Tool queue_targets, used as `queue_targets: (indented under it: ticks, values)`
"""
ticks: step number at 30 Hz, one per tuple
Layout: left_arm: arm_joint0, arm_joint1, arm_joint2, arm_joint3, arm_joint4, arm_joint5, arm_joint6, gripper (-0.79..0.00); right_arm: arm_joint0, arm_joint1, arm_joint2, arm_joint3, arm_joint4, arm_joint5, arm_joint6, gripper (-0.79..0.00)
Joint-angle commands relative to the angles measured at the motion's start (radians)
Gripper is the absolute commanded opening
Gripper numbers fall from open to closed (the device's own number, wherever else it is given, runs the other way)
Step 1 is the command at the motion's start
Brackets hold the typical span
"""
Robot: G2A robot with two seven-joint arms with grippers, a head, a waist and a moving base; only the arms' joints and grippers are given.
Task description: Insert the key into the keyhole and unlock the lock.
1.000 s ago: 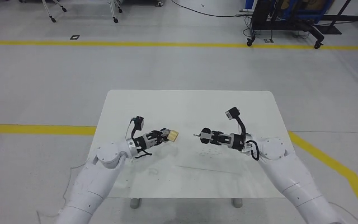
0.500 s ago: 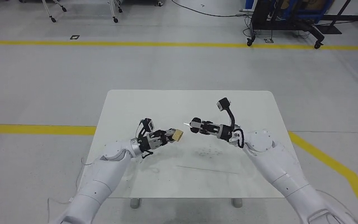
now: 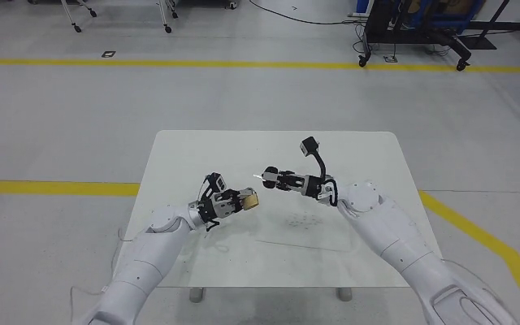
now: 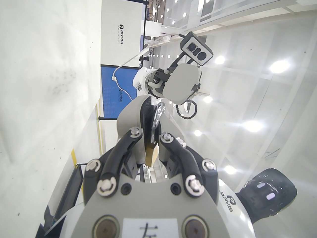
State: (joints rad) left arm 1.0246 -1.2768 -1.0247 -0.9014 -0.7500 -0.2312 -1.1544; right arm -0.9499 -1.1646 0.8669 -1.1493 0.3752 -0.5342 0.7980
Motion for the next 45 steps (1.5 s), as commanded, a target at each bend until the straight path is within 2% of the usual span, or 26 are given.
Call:
queue_targets:
  ticks: [1, 9, 17, 21, 24, 27, 29, 34, 45]
  values:
    - [-0.013, -0.005, 0.008, 0.011, 0.002, 0.015, 0.014, -0.785, 0.004, -0.004, -0.003, 0.011, 0.006, -0.008, 0.01, -0.785]
    - [-0.068, -0.029, 0.04, 0.049, -0.007, 0.097, 0.099, -0.785, -0.012, -0.001, 0.034, 0.029, 0.037, -0.061, 0.038, -0.785]
    - [-0.068, -0.029, 0.04, 0.049, -0.007, 0.097, 0.099, -0.785, -0.031, 0.005, 0.061, 0.016, 0.069, -0.062, 0.048, -0.785]
    - [-0.037, -0.035, 0.025, 0.038, -0.08, 0.165, 0.182, -0.785, -0.038, 0.004, 0.059, -0.005, 0.075, -0.052, 0.047, -0.785]
    - [-0.039, -0.044, 0.034, 0.038, -0.105, 0.227, 0.244, -0.785, -0.049, 0.013, 0.075, -0.054, 0.008, 0.055, 0.019, -0.785]
    - [-0.057, -0.057, 0.058, 0.051, -0.108, 0.3, 0.295, -0.785, -0.085, 0.028, 0.1, -0.146, -0.022, 0.211, 0.034, -0.785]
    - [-0.07, -0.066, 0.075, 0.059, -0.1, 0.316, 0.32, -0.785, -0.117, 0.044, 0.13, -0.221, -0.057, 0.321, 0.04, -0.785]
    - [-0.089, -0.084, 0.097, 0.072, -0.095, 0.273, 0.332, -0.785, -0.227, 0.082, 0.232, -0.448, -0.174, 0.542, -0.009, -0.785]
    - [-0.085, -0.089, 0.091, 0.08, -0.132, 0.264, 0.318, -0.785, -0.235, 0.084, 0.239, -0.462, -0.176, 0.553, -0.011, -0.785]
